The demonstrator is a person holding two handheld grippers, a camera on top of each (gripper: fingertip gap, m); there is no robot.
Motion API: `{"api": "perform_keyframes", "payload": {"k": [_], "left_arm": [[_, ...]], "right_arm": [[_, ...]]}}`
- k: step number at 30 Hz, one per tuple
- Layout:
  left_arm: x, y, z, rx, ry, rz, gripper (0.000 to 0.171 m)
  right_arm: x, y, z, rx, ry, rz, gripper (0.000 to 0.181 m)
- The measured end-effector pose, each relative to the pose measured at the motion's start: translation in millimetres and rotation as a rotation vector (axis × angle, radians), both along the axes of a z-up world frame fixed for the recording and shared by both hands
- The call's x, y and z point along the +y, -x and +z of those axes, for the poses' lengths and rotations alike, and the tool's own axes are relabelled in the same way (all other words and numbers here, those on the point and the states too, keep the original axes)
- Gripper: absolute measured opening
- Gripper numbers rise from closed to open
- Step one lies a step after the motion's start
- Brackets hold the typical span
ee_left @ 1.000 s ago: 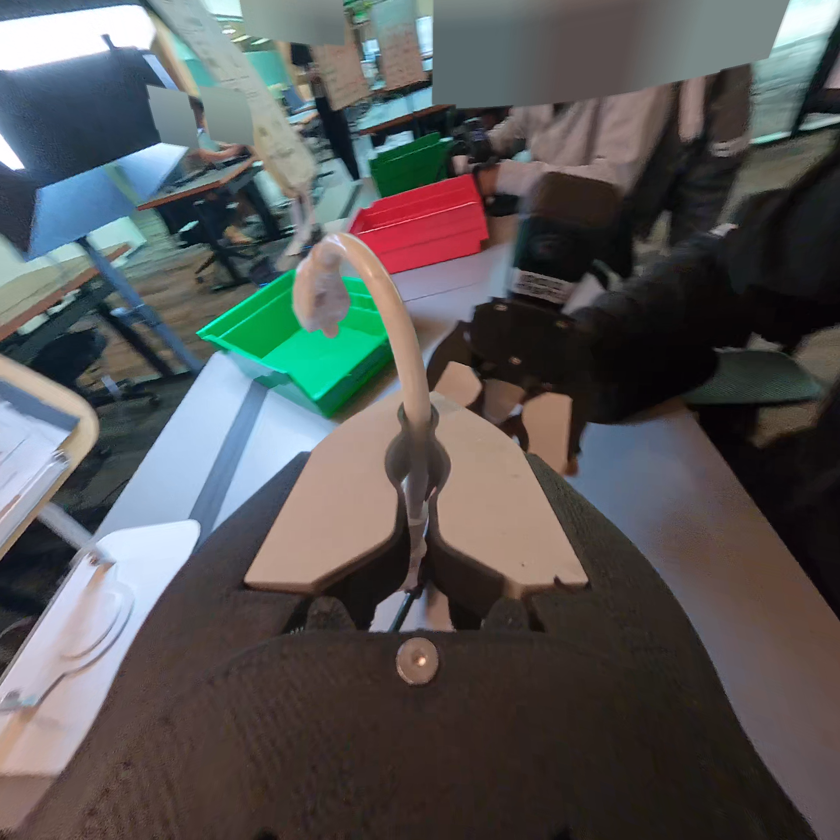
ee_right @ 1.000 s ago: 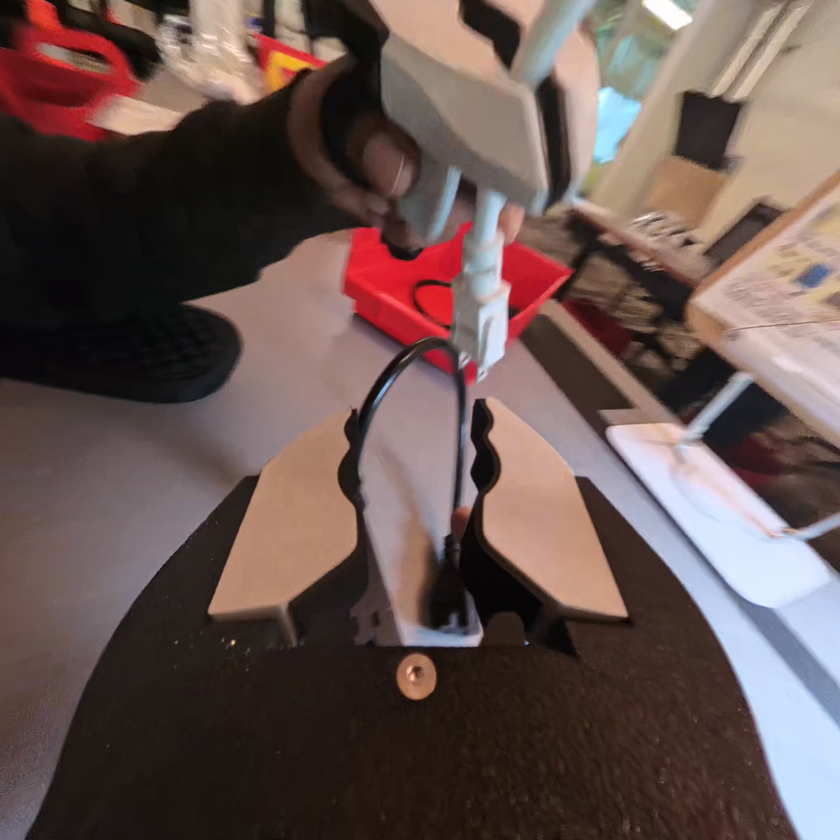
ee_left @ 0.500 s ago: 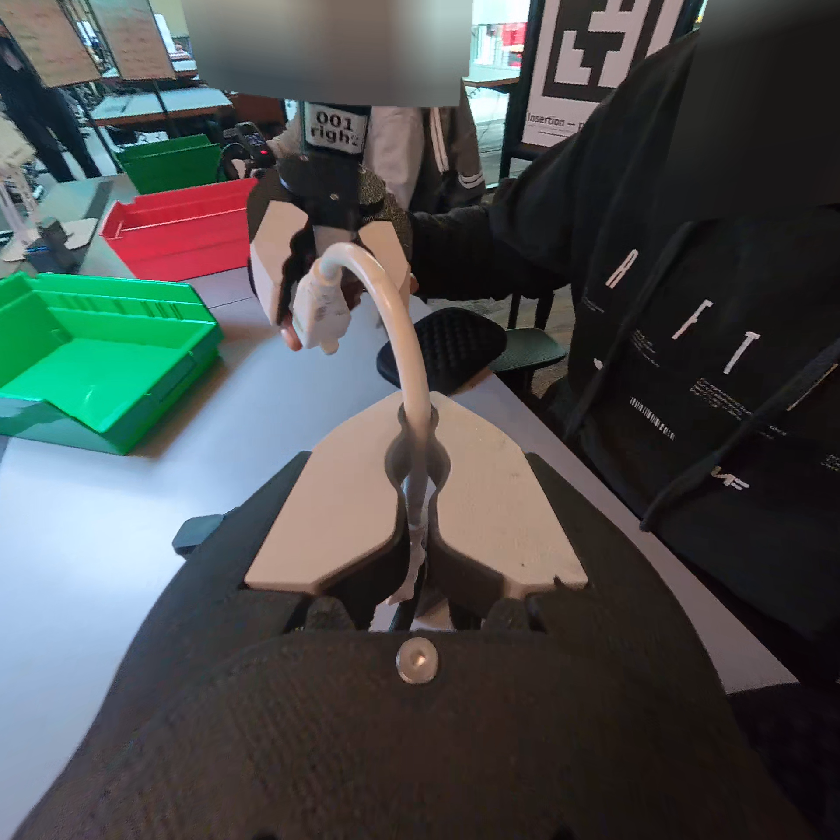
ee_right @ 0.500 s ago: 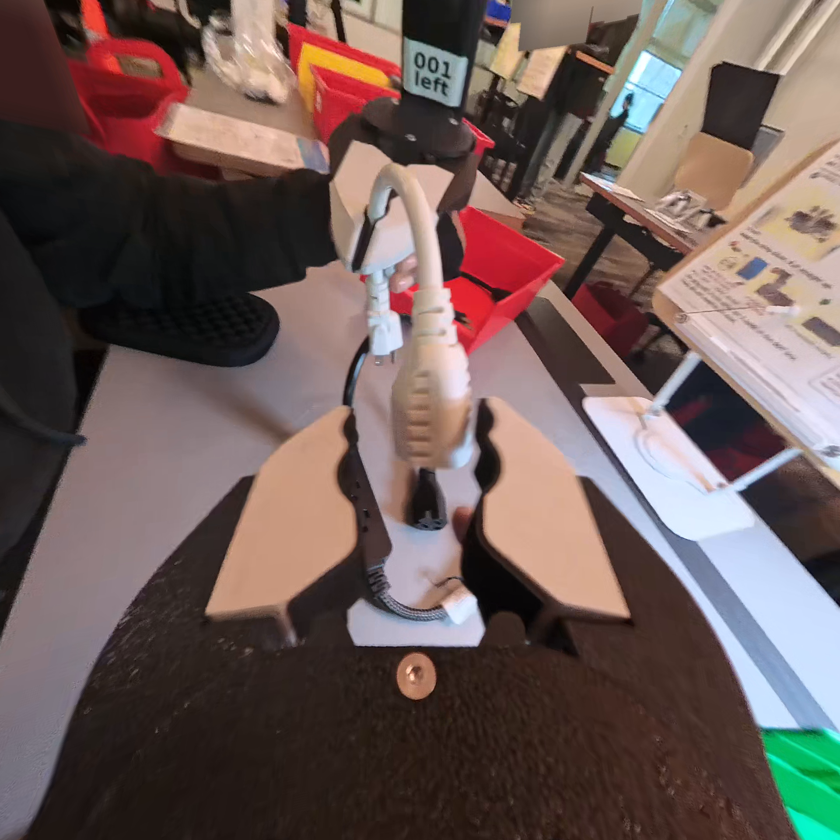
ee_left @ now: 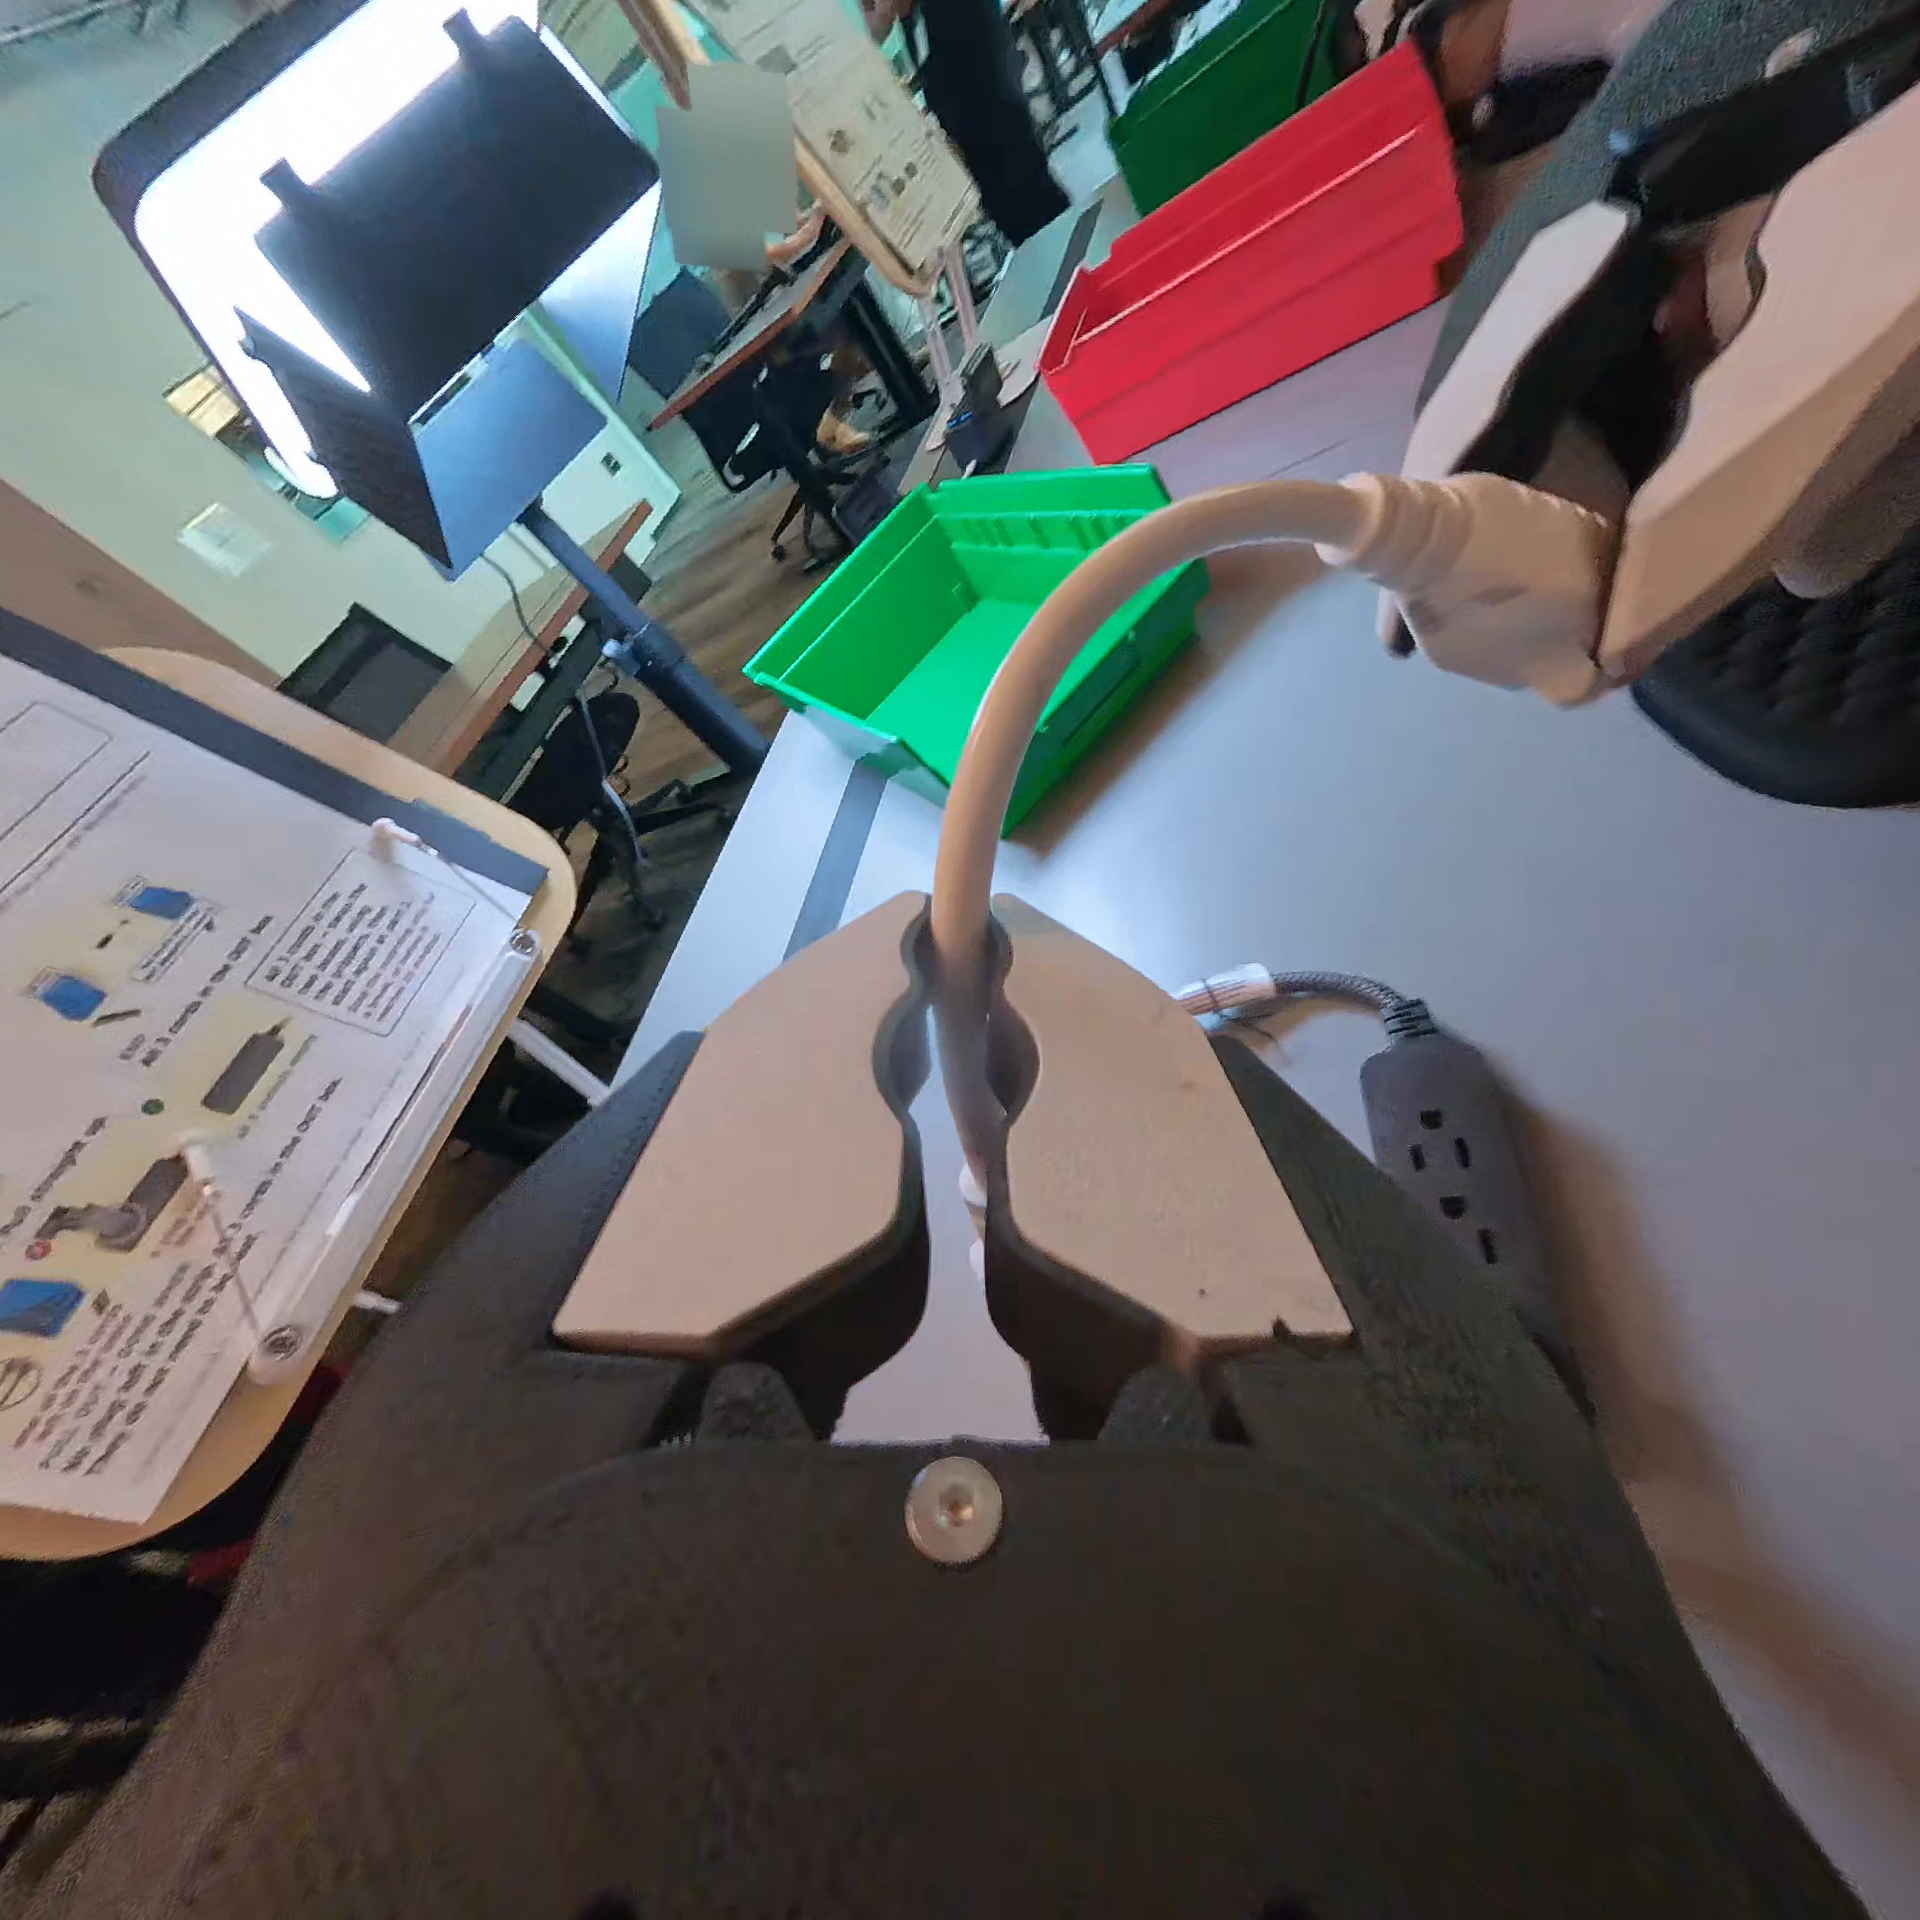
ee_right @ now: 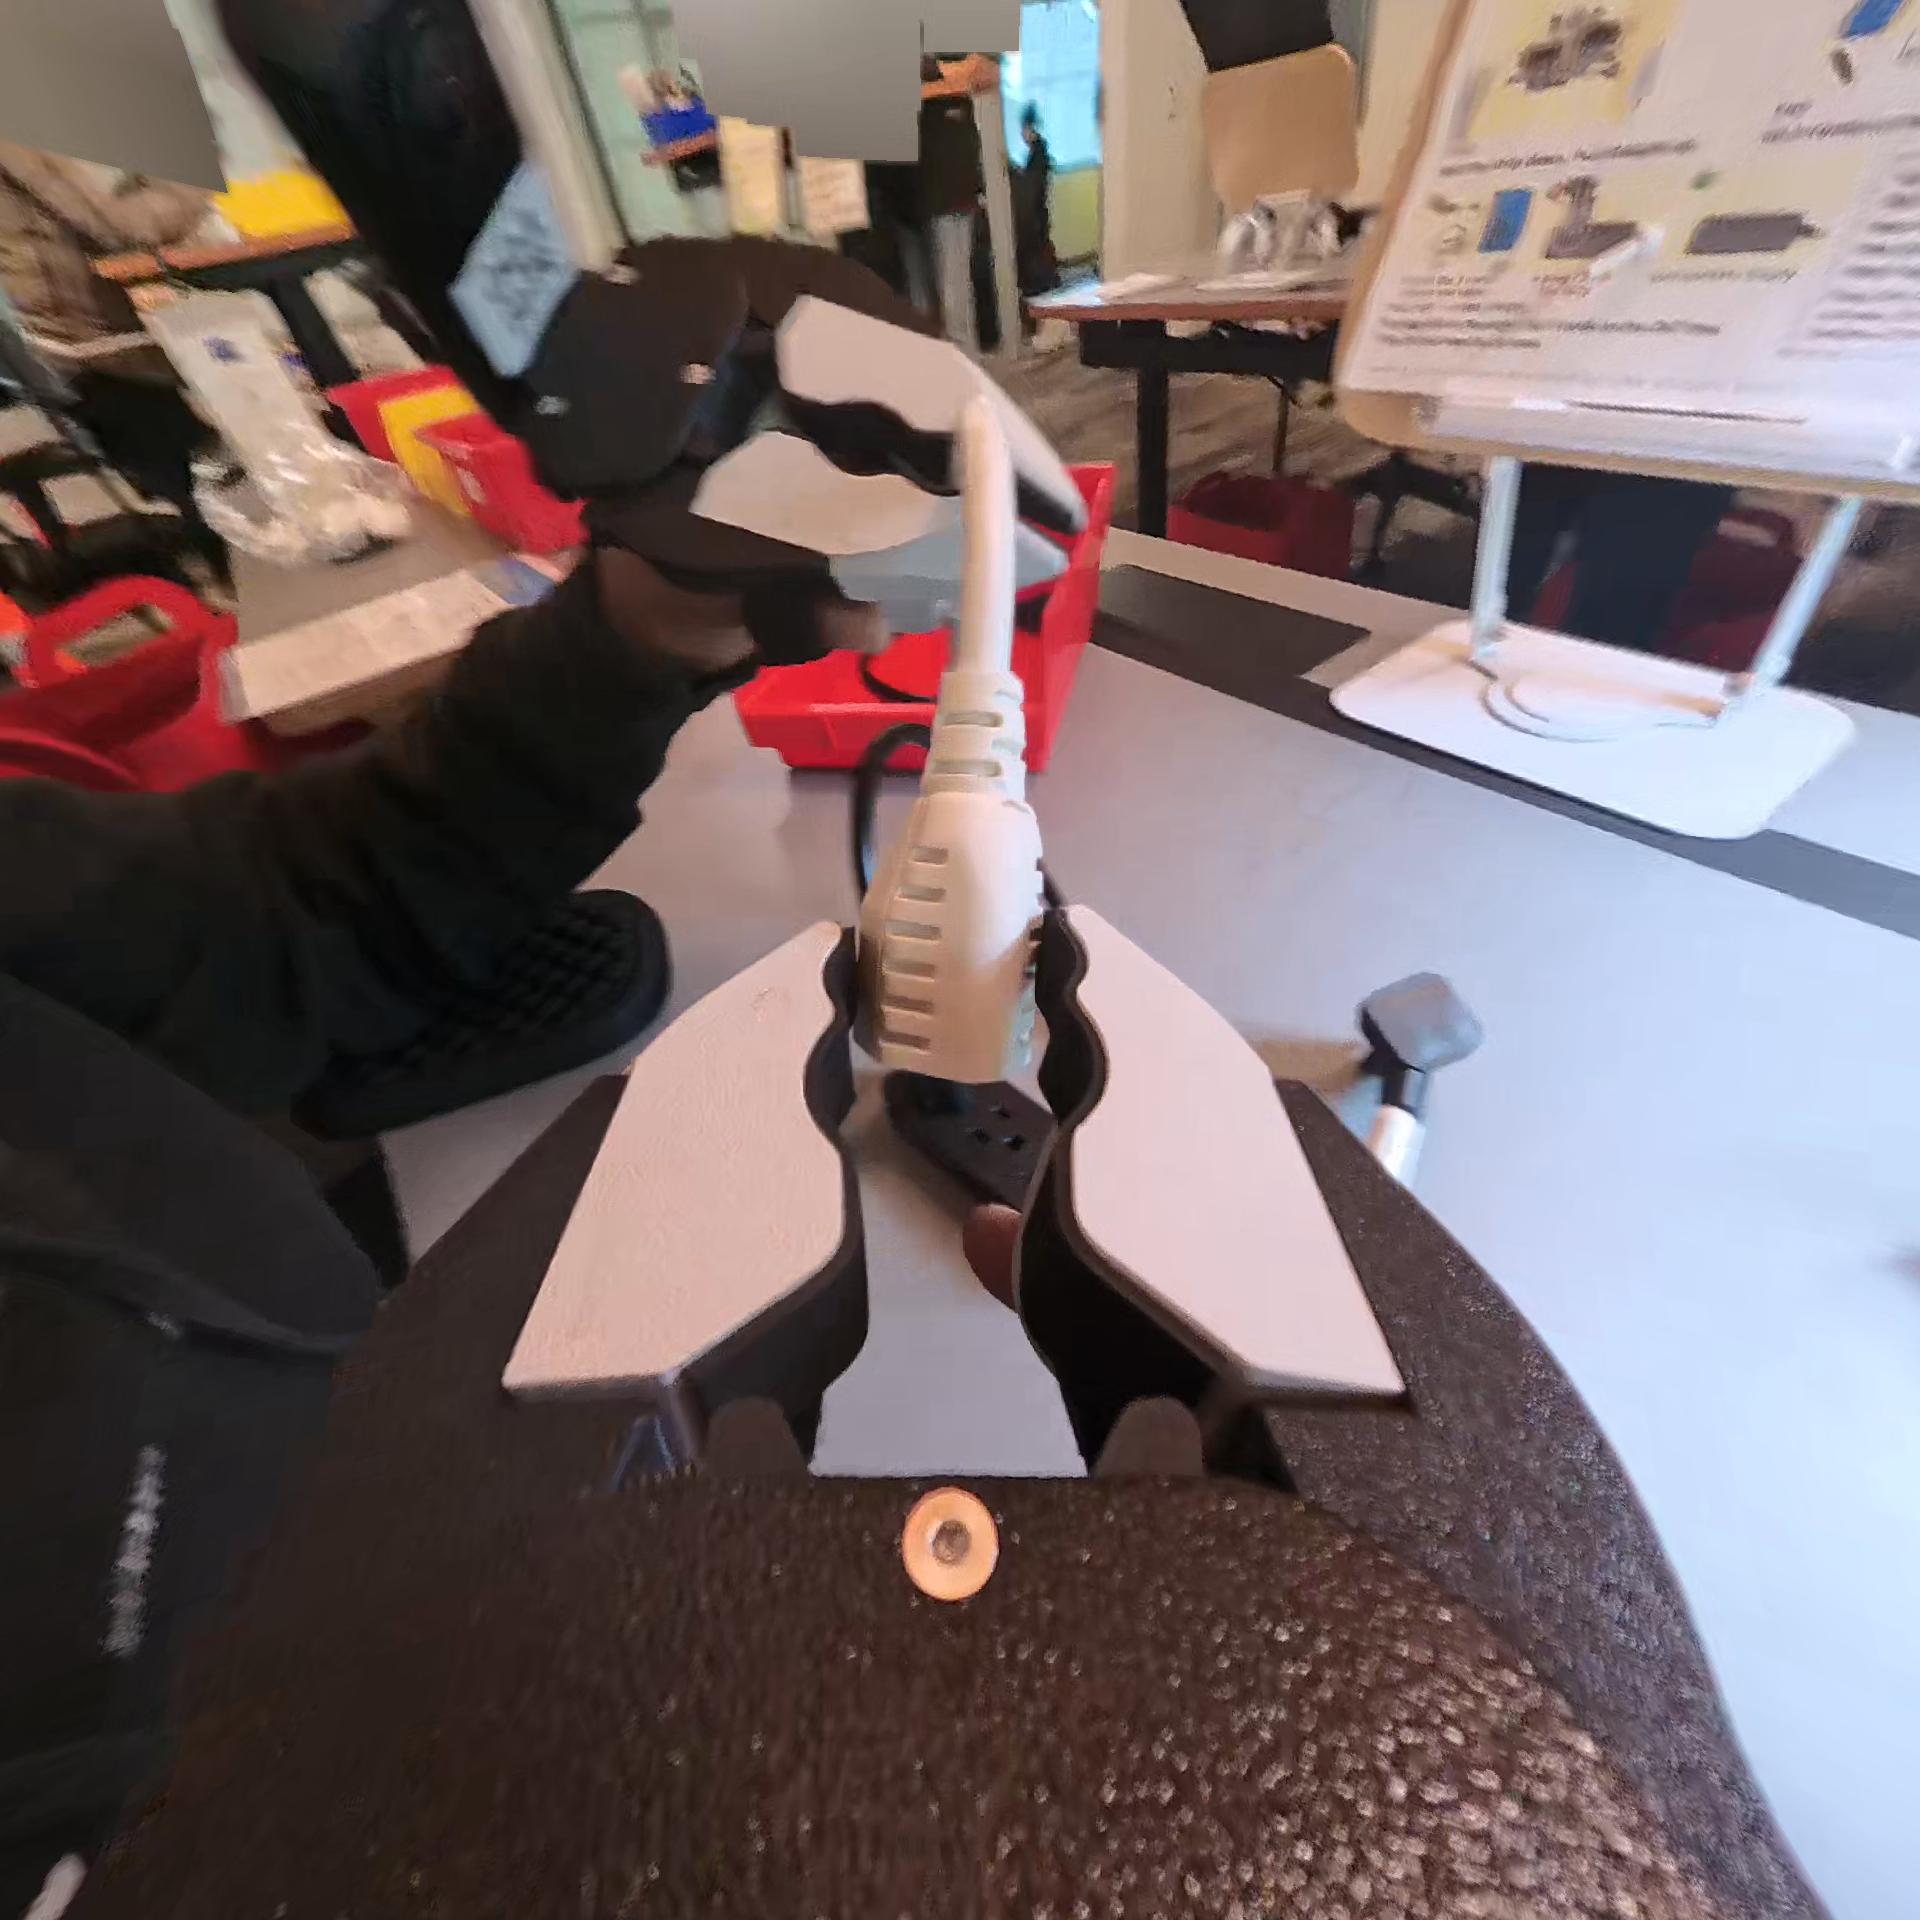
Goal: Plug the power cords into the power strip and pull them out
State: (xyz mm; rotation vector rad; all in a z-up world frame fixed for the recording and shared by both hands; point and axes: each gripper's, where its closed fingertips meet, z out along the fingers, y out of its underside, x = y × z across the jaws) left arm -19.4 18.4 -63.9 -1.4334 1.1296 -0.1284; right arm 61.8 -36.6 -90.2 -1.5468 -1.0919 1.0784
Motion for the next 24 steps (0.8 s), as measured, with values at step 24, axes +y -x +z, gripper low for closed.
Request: {"api": "perform_keyframes", "payload": {"k": [24], "left_arm": [[-77.2,-75.0,-4.6,-0.251,0.328,-0.631,0.005]], "right_arm": [[-23.4,72.2,-31.1,-0.122,-0.34,0.551,0.028]]}}
